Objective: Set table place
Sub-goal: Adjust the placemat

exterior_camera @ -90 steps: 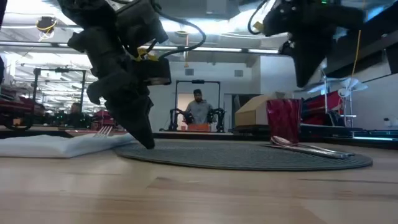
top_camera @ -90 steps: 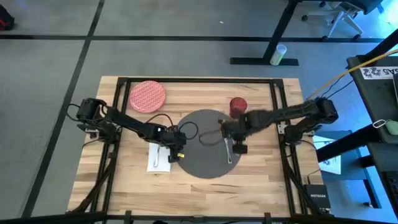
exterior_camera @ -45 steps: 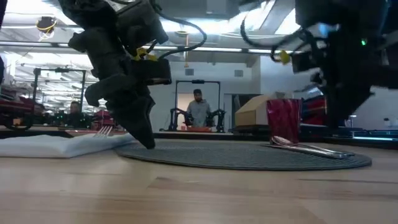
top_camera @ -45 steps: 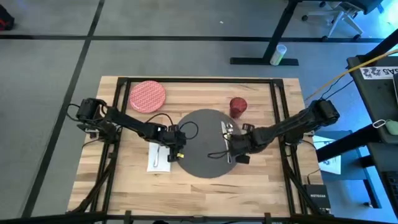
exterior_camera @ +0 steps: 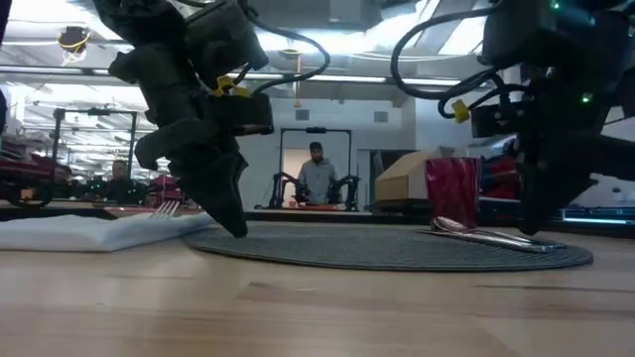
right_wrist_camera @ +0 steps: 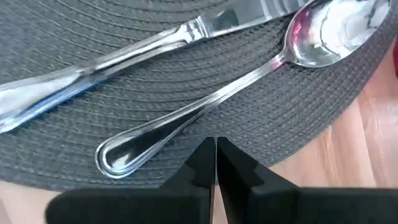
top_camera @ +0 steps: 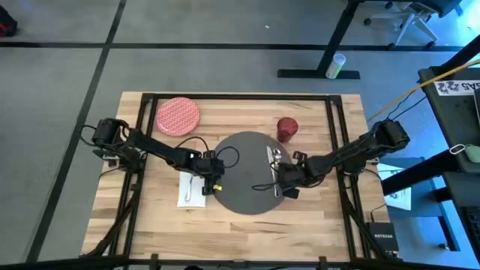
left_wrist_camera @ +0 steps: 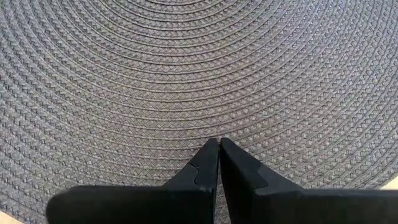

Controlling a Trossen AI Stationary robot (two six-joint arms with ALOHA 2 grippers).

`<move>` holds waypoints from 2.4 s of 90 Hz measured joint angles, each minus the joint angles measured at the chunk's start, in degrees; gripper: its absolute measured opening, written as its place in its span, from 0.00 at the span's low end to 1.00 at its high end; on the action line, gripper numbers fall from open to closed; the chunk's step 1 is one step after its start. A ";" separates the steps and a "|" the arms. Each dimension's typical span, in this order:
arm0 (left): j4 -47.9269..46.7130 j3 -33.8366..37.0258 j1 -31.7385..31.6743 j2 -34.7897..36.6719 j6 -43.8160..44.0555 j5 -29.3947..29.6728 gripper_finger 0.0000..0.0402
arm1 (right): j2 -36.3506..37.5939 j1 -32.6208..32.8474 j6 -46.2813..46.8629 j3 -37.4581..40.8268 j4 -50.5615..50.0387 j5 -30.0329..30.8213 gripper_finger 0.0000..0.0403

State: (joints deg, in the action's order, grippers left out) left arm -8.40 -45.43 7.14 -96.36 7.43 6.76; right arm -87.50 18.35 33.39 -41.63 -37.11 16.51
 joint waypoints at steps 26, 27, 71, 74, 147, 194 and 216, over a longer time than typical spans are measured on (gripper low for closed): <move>-0.01 0.02 0.00 0.00 -0.72 -0.02 0.00 | -0.02 0.00 1.01 0.18 0.75 0.41 0.00; -0.02 0.02 0.00 0.00 -0.83 -0.01 0.00 | -0.06 0.01 1.02 0.18 0.81 0.41 0.00; -1.30 0.02 -0.12 0.02 -1.91 -0.02 0.00 | -3.96 0.02 0.91 -0.49 4.18 -2.50 0.00; -1.57 0.02 -0.24 0.04 -1.91 -0.02 0.00 | -3.96 0.02 0.94 -0.54 4.52 -2.99 0.00; -2.28 0.15 0.48 1.19 -2.20 0.21 0.00 | -4.11 5.40 5.44 -0.54 7.17 -5.60 0.00; -4.45 -2.31 0.48 3.17 -1.64 0.01 0.00 | -4.11 5.35 5.88 -0.48 7.48 -6.23 0.00; -6.64 -3.74 0.48 3.26 -1.46 0.00 0.00 | -4.11 5.40 6.03 -0.46 9.61 -7.39 0.00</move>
State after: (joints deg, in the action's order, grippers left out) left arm -15.05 -49.17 7.62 -93.10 5.98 6.76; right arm -91.61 23.75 39.42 -42.09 -27.50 9.13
